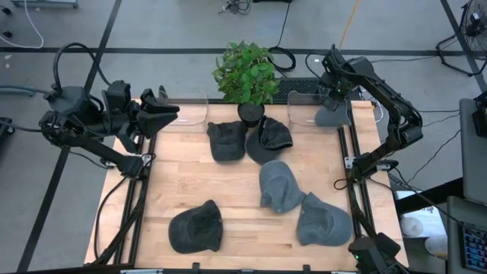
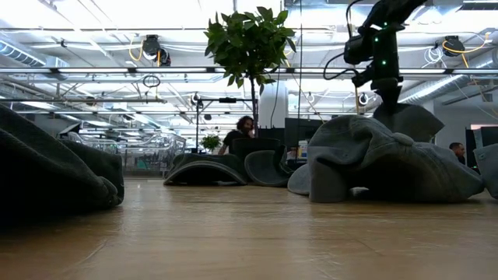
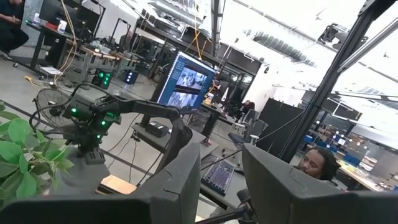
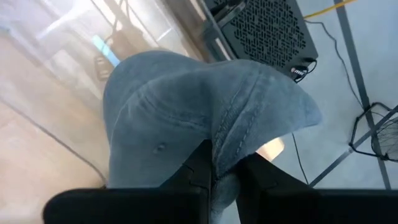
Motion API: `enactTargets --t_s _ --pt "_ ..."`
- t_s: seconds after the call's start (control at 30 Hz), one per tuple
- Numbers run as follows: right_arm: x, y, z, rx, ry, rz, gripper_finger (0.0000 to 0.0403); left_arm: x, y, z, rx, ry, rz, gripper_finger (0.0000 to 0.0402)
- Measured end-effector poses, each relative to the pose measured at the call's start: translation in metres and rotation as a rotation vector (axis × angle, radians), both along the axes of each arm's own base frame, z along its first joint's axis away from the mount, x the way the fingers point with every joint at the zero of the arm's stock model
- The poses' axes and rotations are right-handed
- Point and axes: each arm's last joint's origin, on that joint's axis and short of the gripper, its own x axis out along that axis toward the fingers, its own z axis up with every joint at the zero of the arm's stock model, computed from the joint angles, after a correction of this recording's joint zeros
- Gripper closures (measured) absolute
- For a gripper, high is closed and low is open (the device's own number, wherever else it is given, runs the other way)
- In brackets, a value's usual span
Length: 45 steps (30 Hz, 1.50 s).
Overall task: Pick & Place hat
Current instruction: Put the top left gray cap into the right transparent bin, then put the top gray cap into the right transparent bin
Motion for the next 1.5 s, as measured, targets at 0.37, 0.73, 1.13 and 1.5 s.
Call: enactTargets --t_s 0.37,0.73,1.13,1.5 --pt "0.003 -0.003 0.001 -0.039 -0.024 0.001 0.0372 0.000 0.000 0.000 0.011 0.002 0.002 0.0275" --pt "0.000 0.005 0.000 0.033 0.012 0.005 0.0293 0.000 0.000 0.000 0.021 0.003 0.004 0.0275" --pt "-0.006 0.034 0.043 -0.210 -0.136 -0.002 0.0197 0.000 0.000 0.000 0.032 0.004 0.006 0.0275" --pt "-0.002 0.071 0.081 -0.418 -0.223 -0.088 0.0132 0.000 0.000 0.000 0.041 0.004 0.007 0.0275"
